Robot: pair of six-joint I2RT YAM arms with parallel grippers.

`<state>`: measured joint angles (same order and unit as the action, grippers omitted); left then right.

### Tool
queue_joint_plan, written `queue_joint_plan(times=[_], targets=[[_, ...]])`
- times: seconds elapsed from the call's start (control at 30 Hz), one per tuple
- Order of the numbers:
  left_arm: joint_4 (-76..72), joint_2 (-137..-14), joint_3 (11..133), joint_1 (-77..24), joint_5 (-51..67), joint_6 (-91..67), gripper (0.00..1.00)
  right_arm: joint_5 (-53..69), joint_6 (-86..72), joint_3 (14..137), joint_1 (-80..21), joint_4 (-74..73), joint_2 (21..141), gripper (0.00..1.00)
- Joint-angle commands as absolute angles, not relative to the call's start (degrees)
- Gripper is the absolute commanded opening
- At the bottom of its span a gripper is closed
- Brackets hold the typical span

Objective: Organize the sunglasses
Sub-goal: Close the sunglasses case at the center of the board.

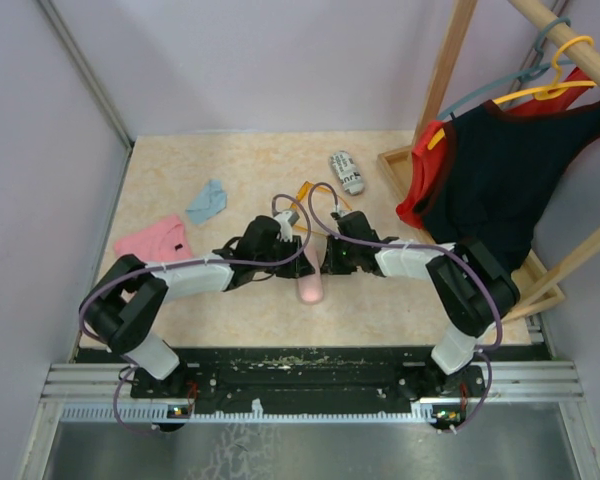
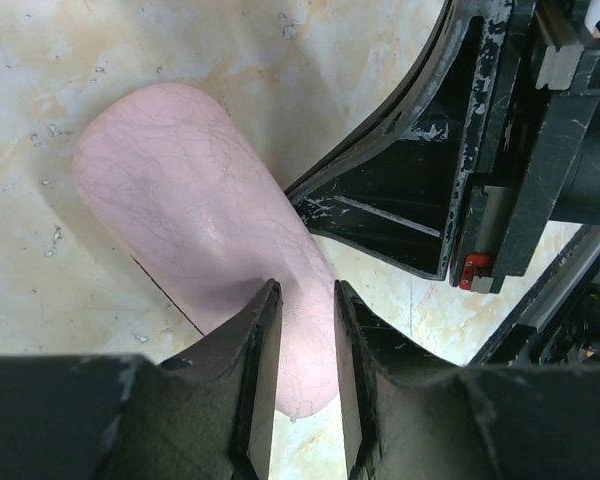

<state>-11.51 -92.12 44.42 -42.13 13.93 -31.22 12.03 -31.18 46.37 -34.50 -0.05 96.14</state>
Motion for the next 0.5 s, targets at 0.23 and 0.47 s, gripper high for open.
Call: queue_joint_plan(times=[0.23, 0.47], targets=[[-3.37, -81.99, 47.83, -42.21, 5.45, -27.2, 0.45, 1.51, -28.63, 44.93, -34.9, -3.83, 86.03, 0.26], [0.02, -74.09, 45.52, -41.8, -3.63, -27.81, 0.49, -0.99, -26.65, 41.11, -34.98, -0.48, 78.93, 0.52]])
